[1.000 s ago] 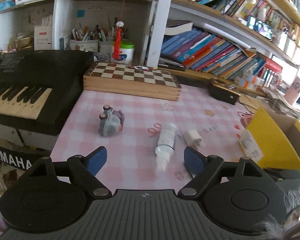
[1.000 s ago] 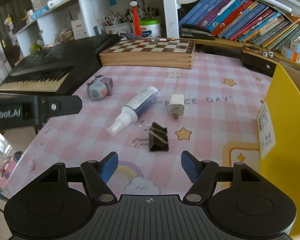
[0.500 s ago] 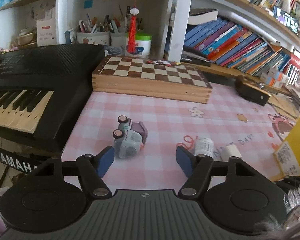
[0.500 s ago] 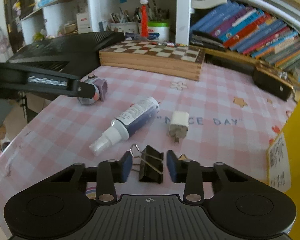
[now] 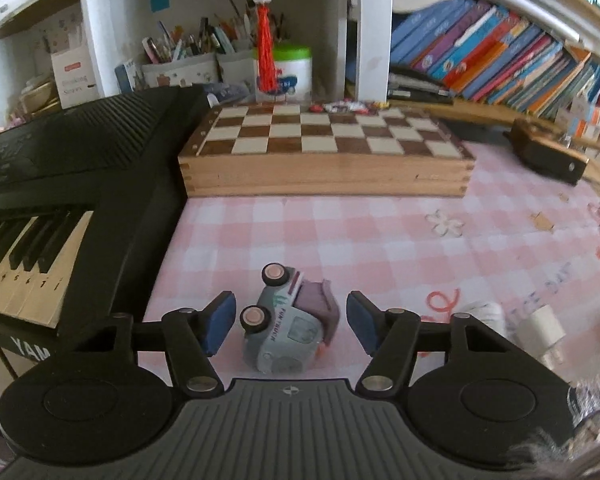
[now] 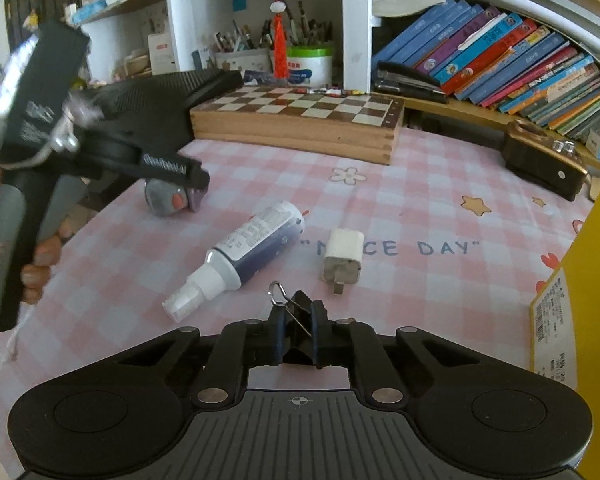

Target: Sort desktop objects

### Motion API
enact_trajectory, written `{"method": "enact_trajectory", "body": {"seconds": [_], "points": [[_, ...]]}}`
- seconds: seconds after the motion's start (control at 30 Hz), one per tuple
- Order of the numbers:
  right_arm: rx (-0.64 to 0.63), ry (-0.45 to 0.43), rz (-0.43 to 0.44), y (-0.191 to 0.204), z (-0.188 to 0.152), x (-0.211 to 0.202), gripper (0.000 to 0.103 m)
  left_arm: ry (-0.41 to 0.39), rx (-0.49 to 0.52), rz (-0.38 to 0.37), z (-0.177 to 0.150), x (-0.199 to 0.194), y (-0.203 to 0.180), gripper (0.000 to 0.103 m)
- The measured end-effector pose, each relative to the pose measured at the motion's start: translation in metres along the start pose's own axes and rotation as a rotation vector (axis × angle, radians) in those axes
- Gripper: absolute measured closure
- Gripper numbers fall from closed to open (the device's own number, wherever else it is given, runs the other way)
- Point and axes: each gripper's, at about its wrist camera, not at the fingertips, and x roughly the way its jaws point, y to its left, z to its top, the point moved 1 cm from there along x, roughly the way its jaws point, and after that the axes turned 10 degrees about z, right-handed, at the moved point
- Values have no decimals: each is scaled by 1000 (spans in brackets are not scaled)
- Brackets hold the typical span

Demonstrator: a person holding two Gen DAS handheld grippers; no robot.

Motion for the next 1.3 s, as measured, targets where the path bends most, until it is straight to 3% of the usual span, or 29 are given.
{"method": "enact_trajectory", "body": {"seconds": [0.1,0.27,0.67,0.97,1.3], "points": [[17,-7,3,-3,1,-4,94,32,27,-10,-3,10,-2,57],[38,-17,-2,-5,2,-10,94,9,7,-44,-6,3,1,58],[87,-82,-7,-3,10,-48,94,-127,-123,-218,-10,-91,15,58],[100,-120,-12,13,5,-82,94,-97,-210,-320,-51,-145,27,58],[119,-145,-6,40,-9,-130,94,-122,-274,-431,-81,-213,48,58]]}}
